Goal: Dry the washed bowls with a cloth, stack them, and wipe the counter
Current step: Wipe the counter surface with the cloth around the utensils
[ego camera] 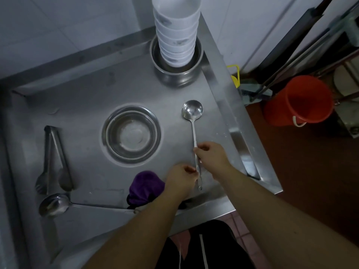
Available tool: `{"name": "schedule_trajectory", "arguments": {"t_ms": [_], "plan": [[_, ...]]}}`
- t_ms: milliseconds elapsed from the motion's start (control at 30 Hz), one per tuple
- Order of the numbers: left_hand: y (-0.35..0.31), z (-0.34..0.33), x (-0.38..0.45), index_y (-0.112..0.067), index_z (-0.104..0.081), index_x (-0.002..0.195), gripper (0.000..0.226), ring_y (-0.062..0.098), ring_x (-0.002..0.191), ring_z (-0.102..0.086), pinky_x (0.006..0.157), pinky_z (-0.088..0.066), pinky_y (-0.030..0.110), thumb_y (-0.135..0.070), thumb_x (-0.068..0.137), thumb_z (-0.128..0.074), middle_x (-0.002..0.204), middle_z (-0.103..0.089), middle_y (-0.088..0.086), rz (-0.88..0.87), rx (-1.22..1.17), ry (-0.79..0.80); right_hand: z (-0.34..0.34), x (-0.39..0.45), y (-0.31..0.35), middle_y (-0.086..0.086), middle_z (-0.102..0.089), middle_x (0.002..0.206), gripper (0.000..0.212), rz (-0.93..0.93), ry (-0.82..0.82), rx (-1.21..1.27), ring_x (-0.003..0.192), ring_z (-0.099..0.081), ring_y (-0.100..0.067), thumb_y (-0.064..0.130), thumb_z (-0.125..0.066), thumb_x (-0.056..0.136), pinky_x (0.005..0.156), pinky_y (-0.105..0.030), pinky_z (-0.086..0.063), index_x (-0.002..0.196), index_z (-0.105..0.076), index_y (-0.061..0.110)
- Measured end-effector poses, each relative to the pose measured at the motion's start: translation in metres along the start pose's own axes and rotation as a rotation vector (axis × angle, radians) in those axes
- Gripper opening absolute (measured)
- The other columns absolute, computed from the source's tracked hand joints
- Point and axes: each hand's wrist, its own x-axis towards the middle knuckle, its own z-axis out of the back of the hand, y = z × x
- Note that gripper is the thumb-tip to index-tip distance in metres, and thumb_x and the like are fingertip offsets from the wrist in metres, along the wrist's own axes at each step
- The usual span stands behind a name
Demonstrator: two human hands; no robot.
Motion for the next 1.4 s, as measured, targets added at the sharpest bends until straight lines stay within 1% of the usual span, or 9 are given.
{"name": "schedule_trajectory", "arguments": {"t_ms": [200, 333, 433, 567, 733, 1033, 1200, 1300, 1400], "plan": [[-0.001, -0.012, 0.001, -0.024, -0.073, 0.073, 0.017, 0.022, 0.084, -0.073, 0.086, -0.059, 0.037, -0.025, 0.090, -0.072, 0.075, -0.075, -0.005, -0.006, 0.010, -0.010, -0.001, -0.002, -0.002, 0.011, -0.068, 0.085, 0.006, 0.067, -0.085, -0.179, 0.076, -0.060, -0.004, 0.025, -0.071, 0.095, 0.061, -0.016, -0.040, 0.099, -0.070, 0.020], [0.004, -0.011, -0.003, -0.027, -0.063, 0.054, 0.036, 0.017, 0.063, -0.061, 0.073, -0.053, 0.034, -0.017, 0.089, -0.068, 0.058, -0.064, -0.004, -0.020, -0.035, 0.039, -0.005, -0.006, -0.001, 0.007, -0.067, 0.087, 0.012, 0.065, -0.127, -0.237, 0.086, -0.066, -0.017, 0.027, -0.070, 0.096, 0.067, -0.026, -0.046, 0.104, -0.070, 0.018], [0.011, 0.005, -0.010, -0.025, -0.069, 0.073, 0.017, 0.024, 0.083, -0.074, 0.083, -0.058, 0.035, -0.017, 0.088, -0.071, 0.083, -0.077, 0.004, -0.029, -0.044, 0.006, -0.006, -0.016, 0.003, -0.001, -0.067, 0.104, 0.019, 0.098, -0.173, -0.248, 0.096, -0.067, -0.025, 0.024, -0.069, 0.094, 0.083, -0.042, -0.057, 0.112, -0.066, 0.017], [0.035, 0.046, -0.024, -0.022, -0.075, 0.090, 0.006, 0.021, 0.088, -0.075, 0.083, -0.061, 0.035, -0.020, 0.090, -0.069, 0.093, -0.079, -0.001, -0.129, -0.038, -0.051, -0.026, -0.039, 0.011, -0.003, -0.053, 0.116, 0.026, 0.250, -0.227, -0.346, 0.105, -0.055, -0.027, 0.017, -0.065, 0.096, 0.089, -0.042, -0.051, 0.121, -0.059, 0.016], [0.099, 0.121, -0.043, -0.029, -0.073, 0.103, 0.012, 0.020, 0.096, -0.073, 0.087, -0.058, 0.035, -0.026, 0.093, -0.070, 0.104, -0.079, -0.001, -0.166, 0.131, -0.198, -0.094, -0.084, 0.024, -0.003, -0.062, 0.097, 0.015, 0.496, -0.006, -0.459, 0.088, -0.058, -0.022, 0.014, -0.064, 0.095, 0.077, -0.033, -0.045, 0.110, -0.065, 0.015], [0.236, 0.244, -0.077, -0.026, -0.071, 0.104, 0.009, 0.019, 0.083, -0.069, 0.069, -0.047, 0.028, -0.027, 0.096, -0.068, 0.086, -0.070, -0.007, 0.034, 0.064, -0.552, -0.246, -0.140, 0.018, -0.014, -0.065, 0.123, 0.027, 0.696, 0.441, -0.927, 0.119, -0.056, -0.033, 0.022, -0.059, 0.099, 0.099, -0.041, -0.047, 0.122, -0.065, 0.009], [0.277, 0.283, -0.086, -0.023, -0.065, 0.103, 0.013, 0.022, 0.081, -0.065, 0.072, -0.053, 0.035, -0.022, 0.091, -0.070, 0.092, -0.067, 0.000, 0.016, -0.046, -0.748, -0.277, -0.152, 0.007, -0.014, -0.060, 0.125, 0.019, 0.693, 0.393, -1.205, 0.115, -0.058, -0.036, 0.014, -0.051, 0.100, 0.091, -0.044, -0.048, 0.117, -0.058, 0.010], [0.288, 0.299, -0.083, -0.021, -0.062, 0.106, 0.019, 0.025, 0.090, -0.065, 0.083, -0.058, 0.045, -0.020, 0.089, -0.070, 0.103, -0.065, 0.005, 0.047, -0.116, -0.720, -0.282, -0.154, 0.004, -0.012, -0.059, 0.128, 0.023, 0.664, 0.364, -1.239, 0.117, -0.058, -0.035, 0.010, -0.053, 0.097, 0.089, -0.042, -0.050, 0.120, -0.056, 0.011], [0.295, 0.307, -0.080, -0.021, -0.061, 0.103, 0.016, 0.019, 0.084, -0.064, 0.075, -0.055, 0.038, -0.018, 0.091, -0.070, 0.100, -0.065, 0.004, 0.061, -0.154, -0.691, -0.287, -0.154, 0.006, -0.012, -0.059, 0.128, 0.024, 0.624, 0.379, -1.280, 0.117, -0.059, -0.034, 0.008, -0.054, 0.095, 0.090, -0.041, -0.051, 0.119, -0.057, 0.012]]}}
